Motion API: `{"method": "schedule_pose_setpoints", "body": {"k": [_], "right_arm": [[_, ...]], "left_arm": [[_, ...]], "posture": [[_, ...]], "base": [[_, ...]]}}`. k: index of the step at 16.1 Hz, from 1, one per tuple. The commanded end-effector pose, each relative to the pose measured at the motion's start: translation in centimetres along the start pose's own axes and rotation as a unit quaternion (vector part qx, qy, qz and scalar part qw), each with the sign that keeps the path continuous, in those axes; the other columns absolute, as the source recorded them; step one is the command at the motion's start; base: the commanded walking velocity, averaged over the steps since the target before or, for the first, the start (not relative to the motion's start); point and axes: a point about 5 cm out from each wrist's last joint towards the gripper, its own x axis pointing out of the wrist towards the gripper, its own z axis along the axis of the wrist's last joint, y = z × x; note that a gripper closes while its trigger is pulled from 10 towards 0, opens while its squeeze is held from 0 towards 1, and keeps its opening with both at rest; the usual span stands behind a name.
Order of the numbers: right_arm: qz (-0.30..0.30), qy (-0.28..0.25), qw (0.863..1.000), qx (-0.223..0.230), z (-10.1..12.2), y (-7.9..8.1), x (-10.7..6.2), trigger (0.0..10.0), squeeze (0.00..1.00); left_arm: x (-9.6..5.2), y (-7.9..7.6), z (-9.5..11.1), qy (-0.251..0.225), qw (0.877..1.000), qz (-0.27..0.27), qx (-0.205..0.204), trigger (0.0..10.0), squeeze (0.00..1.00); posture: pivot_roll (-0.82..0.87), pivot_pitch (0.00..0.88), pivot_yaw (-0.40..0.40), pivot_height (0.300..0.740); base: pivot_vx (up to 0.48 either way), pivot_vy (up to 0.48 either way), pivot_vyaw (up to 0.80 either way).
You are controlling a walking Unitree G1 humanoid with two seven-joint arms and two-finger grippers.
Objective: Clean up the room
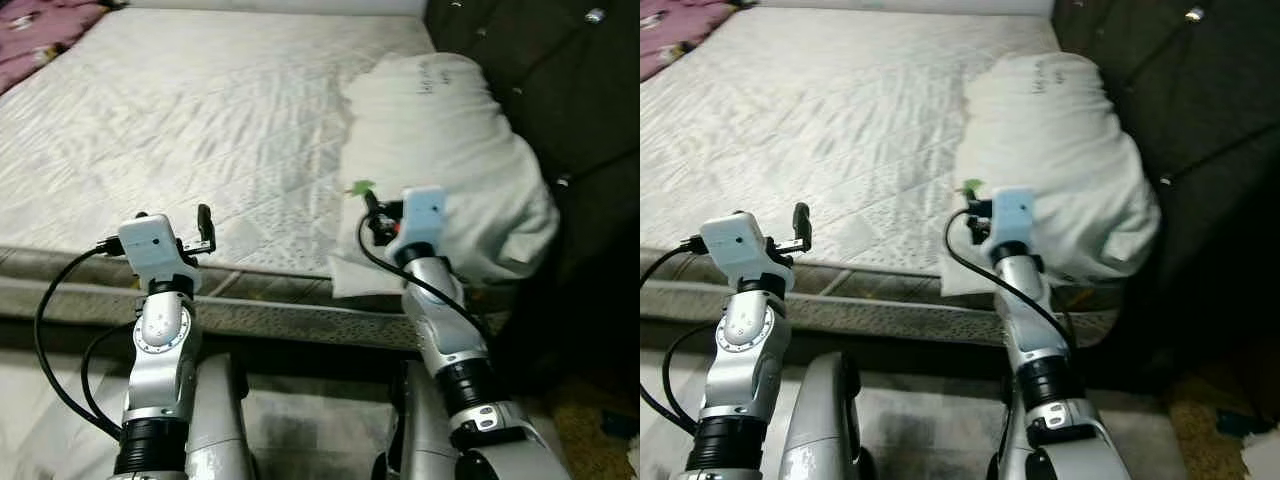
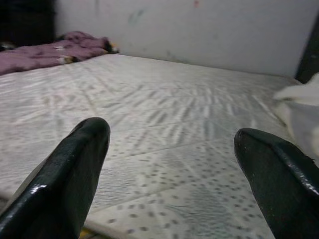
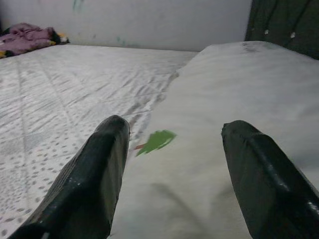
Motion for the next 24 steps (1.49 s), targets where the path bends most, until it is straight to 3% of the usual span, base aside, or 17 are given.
{"method": "schedule_pose_setpoints", "body": {"k": [1, 6, 13, 18, 22, 24], "right_arm": [[-0.010, -0.008, 1.000, 0.007, 0.8, -0.4, 0.2, 10.0, 0.00], [0.001, -0.002, 1.000, 0.001, 0.4, 0.0, 0.6, 10.0, 0.00], [-0.014, 0.005, 1.000, -0.005, 0.3, 0.1, 1.2, 10.0, 0.00], [-0.016, 0.000, 1.000, -0.019, 0.3, -0.1, 1.4, 10.0, 0.00], [-0.026, 0.007, 1.000, -0.017, 0.1, -0.3, 1.6, 10.0, 0.00], [-0.027, 0.008, 0.999, -0.017, 0.0, -0.3, 1.6, 10.0, 0.00]], "left_arm": [[0.1, -0.5, 0.1, 0.004, 1.000, -0.015, 0.001, 10.0, 0.00], [0.9, -0.2, 0.7, -0.010, 1.000, -0.003, 0.007, 10.0, 0.00], [1.6, -1.0, 0.6, -0.008, 1.000, -0.006, -0.002, 10.0, 0.00], [1.6, -0.8, 0.4, -0.008, 1.000, 0.000, 0.001, 10.0, 0.00], [1.6, -0.9, 0.4, -0.007, 1.000, -0.005, 0.002, 10.0, 0.00], [1.6, -0.9, 0.4, -0.006, 1.000, -0.008, 0.000, 10.0, 0.00]], "posture": [[0.03, 0.000, 0.012, 0.547], [0.05, 0.000, -0.027, 0.594], [0.05, 0.000, -0.030, 0.676], [0.06, 0.000, -0.036, 0.685], [0.06, 0.000, -0.034, 0.735], [0.06, 0.000, -0.032, 0.740]], "base": [[0.000, 0.000, -0.41], [0.000, 0.000, -0.41], [0.000, 0.000, -0.12], [0.000, 0.000, 0.00], [0.000, 0.000, 0.00], [0.000, 0.000, 0.00]]}}
